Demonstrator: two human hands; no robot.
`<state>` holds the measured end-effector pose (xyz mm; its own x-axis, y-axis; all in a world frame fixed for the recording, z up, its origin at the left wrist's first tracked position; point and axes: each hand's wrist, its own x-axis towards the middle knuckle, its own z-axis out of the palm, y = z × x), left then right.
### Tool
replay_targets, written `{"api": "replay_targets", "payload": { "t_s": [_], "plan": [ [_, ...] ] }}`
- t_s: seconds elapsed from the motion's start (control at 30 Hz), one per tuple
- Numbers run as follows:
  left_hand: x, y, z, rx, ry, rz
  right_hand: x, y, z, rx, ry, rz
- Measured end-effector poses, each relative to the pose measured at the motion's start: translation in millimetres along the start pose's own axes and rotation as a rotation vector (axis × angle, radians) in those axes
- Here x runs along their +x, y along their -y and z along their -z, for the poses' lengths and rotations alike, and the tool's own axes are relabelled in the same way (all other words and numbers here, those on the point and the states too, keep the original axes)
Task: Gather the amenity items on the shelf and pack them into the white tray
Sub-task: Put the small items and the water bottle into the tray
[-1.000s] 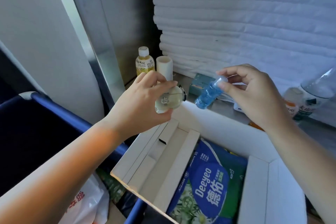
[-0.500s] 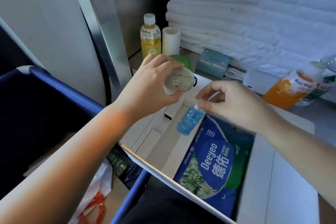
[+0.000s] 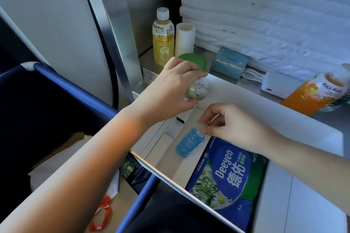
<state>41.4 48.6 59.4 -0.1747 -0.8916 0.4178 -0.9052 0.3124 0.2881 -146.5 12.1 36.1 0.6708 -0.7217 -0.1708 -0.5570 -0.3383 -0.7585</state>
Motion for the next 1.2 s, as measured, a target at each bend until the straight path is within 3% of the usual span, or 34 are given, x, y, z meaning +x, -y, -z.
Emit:
{"api": "replay_targets", "payload": {
  "t_s": [0.4,0.77,0.97,1.2],
  "plan": [
    [11,6,-3,0.042,0.142,-0.078,3,-12,-22,0.009,0.12,0.016],
    [7,4,-3,0.037,0.131,-0.069,14,-11,-54,-0.061,0.162,0.079],
    [8,5,-4,0.039,0.126,-0.066,12,-20,-56,-0.438,0.205,0.308],
    [6,4,-4,0.043,0.124,-0.068,13,-19,-59,-0.53,0.263,0.298]
  ]
}}
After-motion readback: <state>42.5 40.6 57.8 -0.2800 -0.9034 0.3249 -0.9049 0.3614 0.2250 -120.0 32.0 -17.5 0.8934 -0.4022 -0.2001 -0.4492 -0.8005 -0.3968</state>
